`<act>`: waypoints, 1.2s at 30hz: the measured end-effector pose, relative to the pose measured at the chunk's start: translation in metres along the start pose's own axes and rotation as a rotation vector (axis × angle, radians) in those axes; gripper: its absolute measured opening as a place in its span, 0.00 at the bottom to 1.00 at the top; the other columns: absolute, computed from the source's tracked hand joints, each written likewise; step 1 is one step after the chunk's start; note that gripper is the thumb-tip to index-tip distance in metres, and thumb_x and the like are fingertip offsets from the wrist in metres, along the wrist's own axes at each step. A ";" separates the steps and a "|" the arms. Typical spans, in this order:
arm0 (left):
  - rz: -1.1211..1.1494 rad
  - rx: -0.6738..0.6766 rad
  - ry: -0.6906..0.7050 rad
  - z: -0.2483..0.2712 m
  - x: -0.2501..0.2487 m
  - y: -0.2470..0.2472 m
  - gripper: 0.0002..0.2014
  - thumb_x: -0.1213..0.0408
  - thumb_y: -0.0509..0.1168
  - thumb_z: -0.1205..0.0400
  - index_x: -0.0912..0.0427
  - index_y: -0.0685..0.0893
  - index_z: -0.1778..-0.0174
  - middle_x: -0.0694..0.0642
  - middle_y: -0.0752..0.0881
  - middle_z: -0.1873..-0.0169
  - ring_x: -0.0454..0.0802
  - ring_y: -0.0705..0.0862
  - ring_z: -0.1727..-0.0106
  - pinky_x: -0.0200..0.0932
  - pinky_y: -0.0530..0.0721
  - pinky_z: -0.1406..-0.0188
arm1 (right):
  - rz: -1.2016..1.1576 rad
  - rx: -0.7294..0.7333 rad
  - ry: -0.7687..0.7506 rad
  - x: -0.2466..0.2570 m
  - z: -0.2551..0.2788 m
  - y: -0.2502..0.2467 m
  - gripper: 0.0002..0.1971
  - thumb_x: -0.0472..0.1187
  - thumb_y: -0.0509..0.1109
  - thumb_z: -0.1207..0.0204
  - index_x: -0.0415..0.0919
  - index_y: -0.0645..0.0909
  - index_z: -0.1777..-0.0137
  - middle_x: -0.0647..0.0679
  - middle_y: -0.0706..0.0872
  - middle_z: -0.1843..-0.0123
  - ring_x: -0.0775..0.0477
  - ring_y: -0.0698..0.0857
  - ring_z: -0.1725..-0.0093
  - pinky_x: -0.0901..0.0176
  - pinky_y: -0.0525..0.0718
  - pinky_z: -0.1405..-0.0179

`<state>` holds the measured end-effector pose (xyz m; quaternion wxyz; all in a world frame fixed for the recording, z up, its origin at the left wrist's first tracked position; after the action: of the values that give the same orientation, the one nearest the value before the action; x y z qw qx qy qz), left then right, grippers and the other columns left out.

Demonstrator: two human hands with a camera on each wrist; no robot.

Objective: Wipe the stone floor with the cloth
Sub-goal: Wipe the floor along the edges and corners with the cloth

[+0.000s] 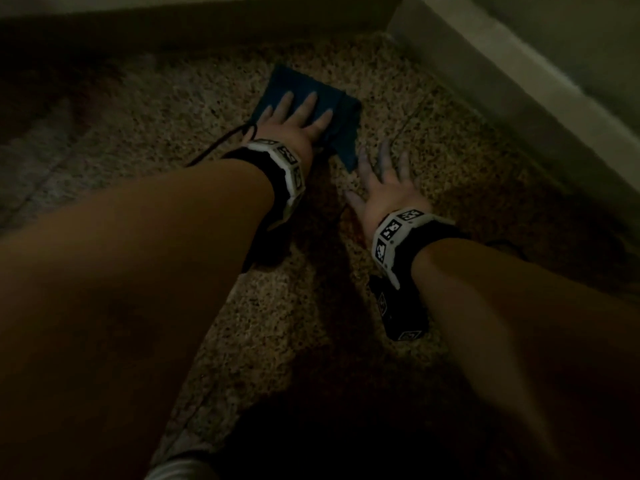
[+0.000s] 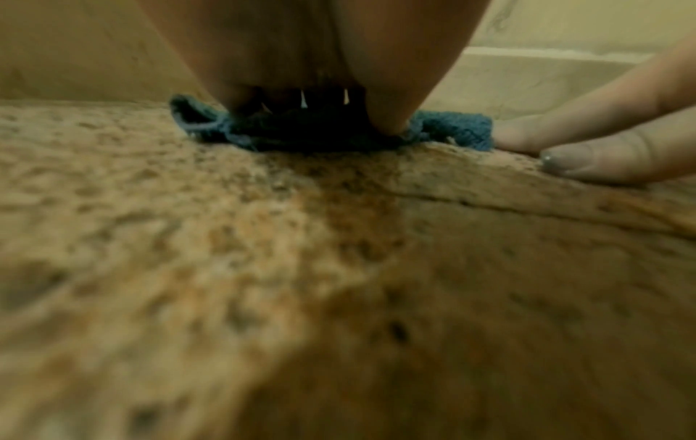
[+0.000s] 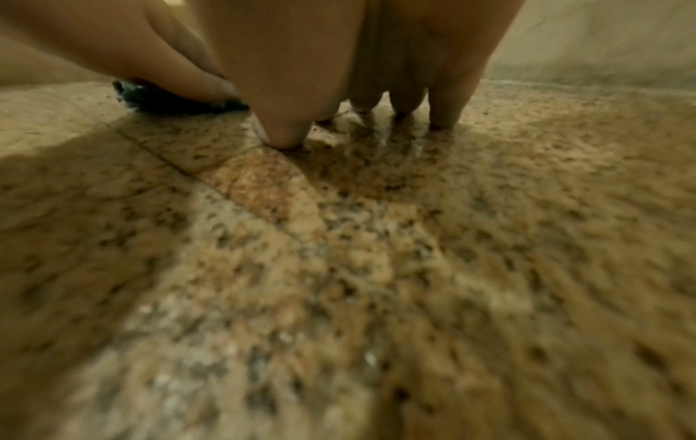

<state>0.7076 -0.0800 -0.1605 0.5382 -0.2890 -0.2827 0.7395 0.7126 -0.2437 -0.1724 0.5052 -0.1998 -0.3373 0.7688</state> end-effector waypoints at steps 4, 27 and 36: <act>-0.061 -0.034 0.029 0.008 0.002 0.002 0.28 0.51 0.45 0.10 0.41 0.37 0.18 0.46 0.33 0.18 0.55 0.34 0.17 0.51 0.38 0.20 | 0.011 0.012 0.003 -0.001 -0.002 0.000 0.34 0.61 0.44 0.16 0.56 0.28 0.18 0.50 0.25 0.18 0.38 0.33 0.17 0.38 0.40 0.20; -0.180 0.109 -0.035 0.052 0.056 0.032 0.32 0.54 0.49 0.11 0.37 0.32 0.20 0.43 0.28 0.20 0.53 0.32 0.18 0.51 0.44 0.19 | -0.015 0.010 0.034 0.038 -0.012 -0.016 0.36 0.64 0.48 0.17 0.58 0.32 0.18 0.52 0.28 0.16 0.38 0.34 0.17 0.25 0.50 0.23; -0.065 -0.003 -0.050 0.010 0.042 -0.009 0.28 0.50 0.45 0.11 0.39 0.38 0.18 0.45 0.33 0.18 0.55 0.35 0.17 0.54 0.43 0.19 | -0.007 0.061 0.019 0.036 -0.014 -0.018 0.35 0.64 0.45 0.17 0.59 0.28 0.19 0.52 0.24 0.18 0.38 0.30 0.18 0.25 0.45 0.24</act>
<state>0.6959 -0.0382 -0.1524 0.5540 -0.2620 -0.3066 0.7283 0.7181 -0.2024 -0.1679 0.5170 -0.1905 -0.3094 0.7751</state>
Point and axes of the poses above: each hand's wrist, its own z-axis away from the middle knuckle, its own y-axis out of the palm, x = y × z, the point moved 2 cm from there along -z, towards the middle knuckle
